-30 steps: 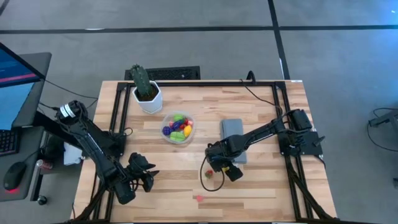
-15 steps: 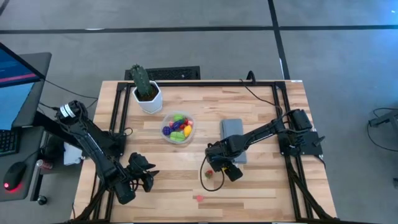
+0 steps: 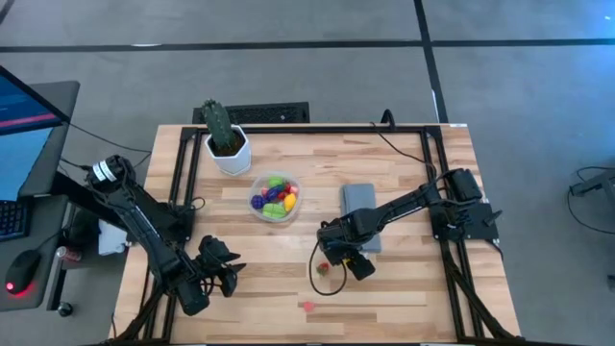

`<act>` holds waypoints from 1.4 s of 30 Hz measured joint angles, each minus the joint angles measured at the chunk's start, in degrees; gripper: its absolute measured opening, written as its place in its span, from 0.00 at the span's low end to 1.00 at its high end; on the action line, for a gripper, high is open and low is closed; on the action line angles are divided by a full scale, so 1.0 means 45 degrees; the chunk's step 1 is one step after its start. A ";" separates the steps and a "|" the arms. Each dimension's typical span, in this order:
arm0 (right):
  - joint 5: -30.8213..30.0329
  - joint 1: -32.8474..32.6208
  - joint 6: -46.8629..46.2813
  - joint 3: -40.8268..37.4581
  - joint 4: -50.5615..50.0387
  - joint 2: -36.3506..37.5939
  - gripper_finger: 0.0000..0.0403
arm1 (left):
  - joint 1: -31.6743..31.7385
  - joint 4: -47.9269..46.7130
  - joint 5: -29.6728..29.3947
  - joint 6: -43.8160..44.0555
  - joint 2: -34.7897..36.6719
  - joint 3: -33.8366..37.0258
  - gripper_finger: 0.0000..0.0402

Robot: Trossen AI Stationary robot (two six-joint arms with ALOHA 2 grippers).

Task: Pick and placing Produce into tupperware
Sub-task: Put the yellow lemon into the transparent container

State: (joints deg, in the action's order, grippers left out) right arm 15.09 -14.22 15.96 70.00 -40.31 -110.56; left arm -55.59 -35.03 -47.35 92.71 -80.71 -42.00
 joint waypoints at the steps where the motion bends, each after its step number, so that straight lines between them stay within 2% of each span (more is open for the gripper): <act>1: 0.0000 0.0000 0.0006 0.0000 0.0000 0.0000 0.57 | 0.0000 -0.0004 0.0000 0.0000 0.0000 0.0000 0.39; 11: -0.0015 0.0005 0.0083 0.0000 -0.0001 0.0000 0.63 | 0.0000 0.0000 0.0000 0.0000 0.0000 0.0000 0.39; 26: -0.0010 0.0015 0.0001 0.0000 -0.0001 -0.0005 0.63 | 0.0000 0.0000 0.0000 0.0039 0.0005 0.0000 0.39; 33: 0.0010 0.0015 -0.0023 0.0000 -0.0001 0.0000 0.58 | 0.0000 0.0000 0.0000 0.0102 0.0005 0.0000 0.39; 42: 0.0010 0.0010 -0.0219 0.0000 -0.0001 0.0000 0.61 | 0.0000 0.0000 -0.0005 0.0102 0.0005 0.0000 0.39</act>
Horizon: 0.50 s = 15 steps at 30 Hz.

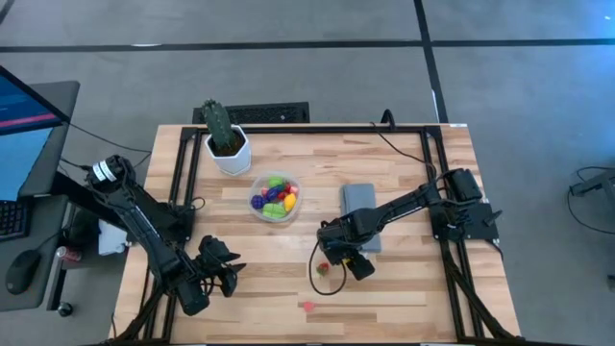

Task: Pick and placing Produce into tupperware
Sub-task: Put the yellow lemon into the transparent container

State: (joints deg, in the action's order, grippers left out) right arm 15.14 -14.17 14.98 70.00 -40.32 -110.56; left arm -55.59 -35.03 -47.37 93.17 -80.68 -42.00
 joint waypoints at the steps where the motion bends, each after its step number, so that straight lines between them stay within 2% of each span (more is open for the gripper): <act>1: 0.0000 0.0000 -0.0004 0.0000 0.0000 0.0000 0.60 | 0.0000 0.0000 0.0000 0.0000 0.0000 0.0000 0.39; 5: 0.0000 0.0000 -0.0004 0.0000 0.0000 0.0000 0.58 | 0.0000 0.0000 -0.0004 -0.0005 0.0000 0.0000 0.39; 15: 0.0000 -0.0005 -0.0004 0.0000 0.0000 -0.0005 0.62 | 0.0000 0.0000 -0.0006 -0.0008 0.0000 0.0000 0.39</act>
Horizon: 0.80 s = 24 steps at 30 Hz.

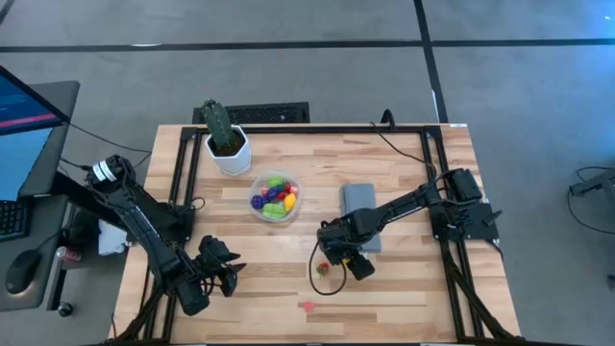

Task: Pick and placing Produce into tupperware
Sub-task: Put the yellow lemon into the transparent container

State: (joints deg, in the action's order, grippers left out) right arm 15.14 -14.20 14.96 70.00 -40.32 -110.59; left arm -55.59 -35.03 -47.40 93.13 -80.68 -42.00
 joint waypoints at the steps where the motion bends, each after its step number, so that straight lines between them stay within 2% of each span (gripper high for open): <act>1: 0.0000 0.0000 0.0000 0.0000 0.0000 0.0000 0.62 | 0.0000 0.0000 -0.0004 -0.0002 0.0000 0.0000 0.39; 24: 0.0000 0.0000 0.0000 0.0000 0.0000 0.0000 0.61 | 0.0000 0.0000 -0.0004 -0.0011 0.0000 0.0000 0.39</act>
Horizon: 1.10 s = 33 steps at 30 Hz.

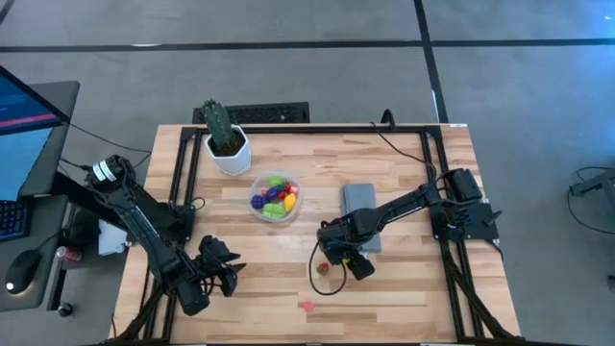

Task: Pick and placing Produce into tupperware
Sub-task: Put the yellow lemon into the transparent container

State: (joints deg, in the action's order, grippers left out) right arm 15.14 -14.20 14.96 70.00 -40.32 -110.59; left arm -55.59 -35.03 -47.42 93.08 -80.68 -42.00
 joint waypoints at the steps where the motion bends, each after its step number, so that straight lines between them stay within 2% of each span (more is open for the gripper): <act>1: 0.0000 0.0000 0.0000 0.0000 0.0000 0.0000 0.61 | 0.0003 0.0000 0.0000 0.0000 0.0000 0.0000 0.39; 19: 0.0005 0.0083 -0.0010 0.0437 -0.0699 -0.0005 0.61 | 0.0003 0.0000 0.0000 -0.0092 0.0000 0.0000 0.39; 33: 0.0008 0.1127 0.0386 0.2695 -0.2150 -0.0010 0.61 | 0.0000 -0.0005 -0.0288 -0.0091 0.0000 0.0000 0.39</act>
State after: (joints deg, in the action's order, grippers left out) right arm 15.17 -9.13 16.70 82.12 -49.99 -110.63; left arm -55.59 -35.05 -48.71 92.67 -80.68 -42.00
